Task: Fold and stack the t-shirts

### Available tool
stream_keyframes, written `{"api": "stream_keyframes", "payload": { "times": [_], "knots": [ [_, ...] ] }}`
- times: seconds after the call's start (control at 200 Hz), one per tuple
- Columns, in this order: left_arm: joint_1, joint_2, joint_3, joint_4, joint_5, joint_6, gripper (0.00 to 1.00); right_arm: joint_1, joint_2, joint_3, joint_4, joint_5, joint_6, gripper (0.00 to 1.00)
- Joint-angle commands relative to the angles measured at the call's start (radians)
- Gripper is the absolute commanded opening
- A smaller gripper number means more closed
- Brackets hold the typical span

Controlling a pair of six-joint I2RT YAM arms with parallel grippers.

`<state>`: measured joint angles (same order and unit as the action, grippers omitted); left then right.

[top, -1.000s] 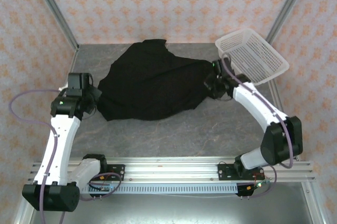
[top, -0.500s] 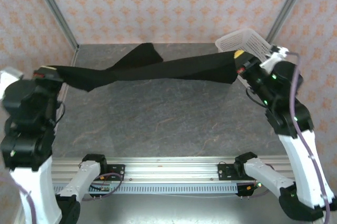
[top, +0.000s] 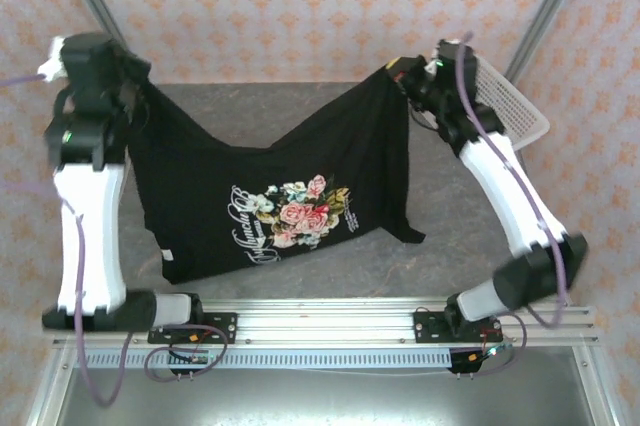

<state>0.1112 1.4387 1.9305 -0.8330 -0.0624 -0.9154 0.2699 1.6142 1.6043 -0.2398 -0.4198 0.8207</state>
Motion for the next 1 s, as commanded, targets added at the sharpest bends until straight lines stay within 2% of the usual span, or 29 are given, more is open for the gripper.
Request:
{"api": "stream_keyframes", "payload": {
  "times": [0.0, 0.16, 0.255, 0.325, 0.465, 0.505, 0.575, 0.661, 0.731, 0.766, 0.871, 0.991],
  "knots": [
    [0.062, 0.058, 0.143, 0.068, 0.082, 0.05, 0.0, -0.028, 0.114, 0.223, 0.14, -0.086, 0.037, 0.0],
    [0.13, 0.161, 0.453, 0.072, 0.137, 0.073, 0.0, -0.064, 0.28, 0.596, 0.073, -0.088, 0.009, 0.0],
    [0.145, 0.171, 0.634, 0.1, 0.138, 0.088, 0.0, -0.103, 0.338, 0.798, 0.045, -0.069, 0.012, 0.0],
    [0.145, 0.154, 0.694, 0.143, 0.149, 0.081, 0.0, -0.136, 0.38, 0.926, 0.022, -0.061, 0.04, 0.0],
    [0.143, 0.064, 0.649, 0.056, 0.174, 0.064, 0.0, -0.188, 0.456, 1.084, -0.072, -0.105, 0.065, 0.0],
    [0.142, 0.005, 0.558, 0.045, 0.182, 0.058, 0.0, -0.19, 0.458, 1.082, -0.125, -0.113, 0.036, 0.0],
    [0.132, -0.144, 0.268, 0.084, 0.184, 0.025, 0.0, -0.19, 0.457, 1.054, -0.233, -0.137, -0.029, 0.0],
    [0.119, -0.314, -0.104, 0.078, 0.179, -0.042, 0.0, -0.188, 0.445, 0.966, -0.414, -0.152, -0.114, 0.0],
    [0.092, -0.427, -0.394, 0.063, 0.213, -0.081, 0.0, -0.175, 0.378, 0.746, -0.5, -0.101, -0.184, 0.0],
    [0.068, -0.482, -0.534, 0.071, 0.233, -0.099, 0.0, -0.172, 0.316, 0.559, -0.456, -0.09, -0.194, 0.0],
    [-0.029, -0.602, -0.909, 0.111, 0.276, -0.183, 0.0, -0.171, 0.137, -0.017, -0.165, -0.059, -0.103, 0.0],
    [-0.164, -0.648, -1.156, 0.095, 0.255, -0.241, 0.0, -0.15, 0.069, -0.352, -0.095, -0.037, -0.044, 0.0]
  ]
}}
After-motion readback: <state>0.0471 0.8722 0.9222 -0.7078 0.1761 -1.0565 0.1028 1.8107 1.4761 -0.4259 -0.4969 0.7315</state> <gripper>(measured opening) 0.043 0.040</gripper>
